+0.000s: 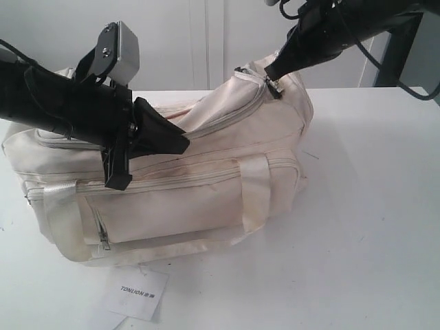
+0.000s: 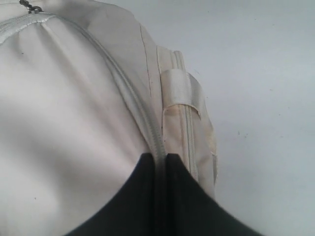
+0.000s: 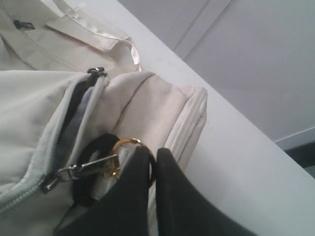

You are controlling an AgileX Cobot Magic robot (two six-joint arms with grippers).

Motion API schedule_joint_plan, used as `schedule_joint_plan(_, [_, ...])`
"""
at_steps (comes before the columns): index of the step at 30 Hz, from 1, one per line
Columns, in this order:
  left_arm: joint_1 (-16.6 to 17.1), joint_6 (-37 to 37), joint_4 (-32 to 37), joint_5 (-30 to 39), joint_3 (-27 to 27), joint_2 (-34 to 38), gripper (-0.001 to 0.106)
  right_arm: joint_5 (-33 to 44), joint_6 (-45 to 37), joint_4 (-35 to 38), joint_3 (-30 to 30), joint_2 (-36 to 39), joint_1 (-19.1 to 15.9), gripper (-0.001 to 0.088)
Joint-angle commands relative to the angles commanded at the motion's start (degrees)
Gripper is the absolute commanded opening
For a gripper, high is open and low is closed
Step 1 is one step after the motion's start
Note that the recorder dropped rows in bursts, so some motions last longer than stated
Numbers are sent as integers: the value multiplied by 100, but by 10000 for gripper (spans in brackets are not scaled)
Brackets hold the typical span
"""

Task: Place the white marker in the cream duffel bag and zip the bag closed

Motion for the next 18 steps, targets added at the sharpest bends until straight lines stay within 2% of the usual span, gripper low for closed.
schedule_joint_plan(2, [0,-11,0,-23,0,0,21,265,0,14,0,-14,0,0])
schedule_joint_plan(4, [0,-11,0,-86,0,0,117,520,0,14,0,-41,0,0])
schedule_joint_plan(8, [0,-87,-29,-292,0,-25,475,885,-59,301,0,-67,0,0])
schedule_joint_plan(9, [0,-220,-68,-461,0,-50,537,954,-59,301,0,-78,0,0])
schedule_joint_plan(11, [0,-487,-313,-765,0,-144,597,1062,-59,301,0,-78,0,0])
schedule_joint_plan(14, [0,-546,-936,-831,-10,-367,614,1170,-59,345,0,-86,0,0])
schedule_joint_plan(18, [-57,152,-1328,-254,-10,-520,614,1226,-59,565,0,-152,0,0])
